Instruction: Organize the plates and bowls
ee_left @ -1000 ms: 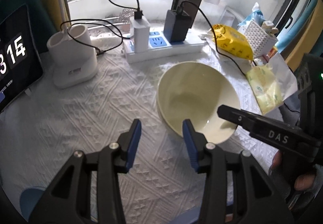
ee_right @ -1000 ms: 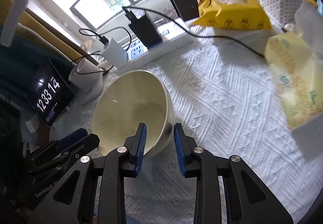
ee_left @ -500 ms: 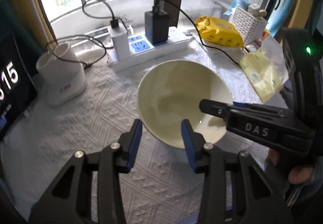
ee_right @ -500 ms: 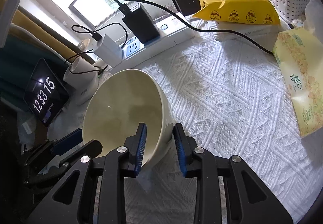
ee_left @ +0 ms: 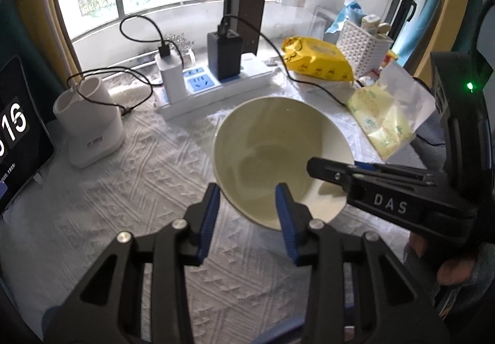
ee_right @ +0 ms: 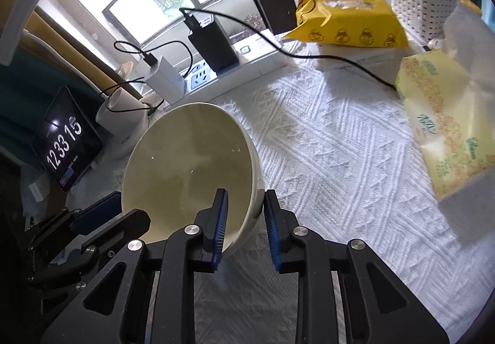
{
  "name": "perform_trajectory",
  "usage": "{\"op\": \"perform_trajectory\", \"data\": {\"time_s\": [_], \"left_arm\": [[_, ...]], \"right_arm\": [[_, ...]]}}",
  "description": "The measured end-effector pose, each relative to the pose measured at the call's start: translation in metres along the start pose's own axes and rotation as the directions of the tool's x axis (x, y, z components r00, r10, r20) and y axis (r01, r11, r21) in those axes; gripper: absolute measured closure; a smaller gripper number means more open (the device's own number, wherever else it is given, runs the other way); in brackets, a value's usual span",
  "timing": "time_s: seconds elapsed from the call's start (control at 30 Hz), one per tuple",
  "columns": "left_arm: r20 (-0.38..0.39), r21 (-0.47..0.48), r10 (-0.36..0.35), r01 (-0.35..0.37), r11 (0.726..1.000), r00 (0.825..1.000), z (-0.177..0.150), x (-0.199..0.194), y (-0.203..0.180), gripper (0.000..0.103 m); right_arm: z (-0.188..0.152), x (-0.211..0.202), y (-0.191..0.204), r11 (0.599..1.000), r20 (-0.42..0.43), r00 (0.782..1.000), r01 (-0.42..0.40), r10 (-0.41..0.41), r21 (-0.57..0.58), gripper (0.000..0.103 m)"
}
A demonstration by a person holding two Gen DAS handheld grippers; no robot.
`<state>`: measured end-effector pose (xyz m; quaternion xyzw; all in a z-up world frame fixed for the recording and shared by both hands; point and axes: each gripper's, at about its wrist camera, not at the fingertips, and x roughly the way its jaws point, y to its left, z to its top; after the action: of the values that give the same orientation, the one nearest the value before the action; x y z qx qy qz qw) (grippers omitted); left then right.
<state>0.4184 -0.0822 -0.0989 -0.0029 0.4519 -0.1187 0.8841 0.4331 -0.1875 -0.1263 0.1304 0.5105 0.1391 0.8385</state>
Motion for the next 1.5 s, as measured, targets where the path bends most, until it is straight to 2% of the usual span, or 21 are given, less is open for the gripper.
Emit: {"op": "perform_trajectory", "data": {"time_s": [0.23, 0.7, 1.5], "left_arm": [[0.06, 0.018, -0.008, 0.007, 1.0, 0.998, -0.001, -0.025, -0.011, 0.065], [0.118, 0.028, -0.036, 0.033, 0.999, 0.992, -0.014, -0.066, -0.019, 0.065], [0.179, 0.009, -0.048, 0.047, 0.999, 0.983, -0.052, -0.124, -0.02, 0.065]], "right_arm": [[-0.006, -0.023, 0.002, 1.0, 0.032, 0.999, -0.005, 0.005, -0.001, 0.078], [-0.022, -0.065, 0.013, 1.0, 0.085, 0.996, -0.003, 0.004, -0.009, 0.078], [-0.061, -0.112, 0.042, 0.999, 0.132, 0.991, -0.01, 0.015, -0.036, 0.077]]}}
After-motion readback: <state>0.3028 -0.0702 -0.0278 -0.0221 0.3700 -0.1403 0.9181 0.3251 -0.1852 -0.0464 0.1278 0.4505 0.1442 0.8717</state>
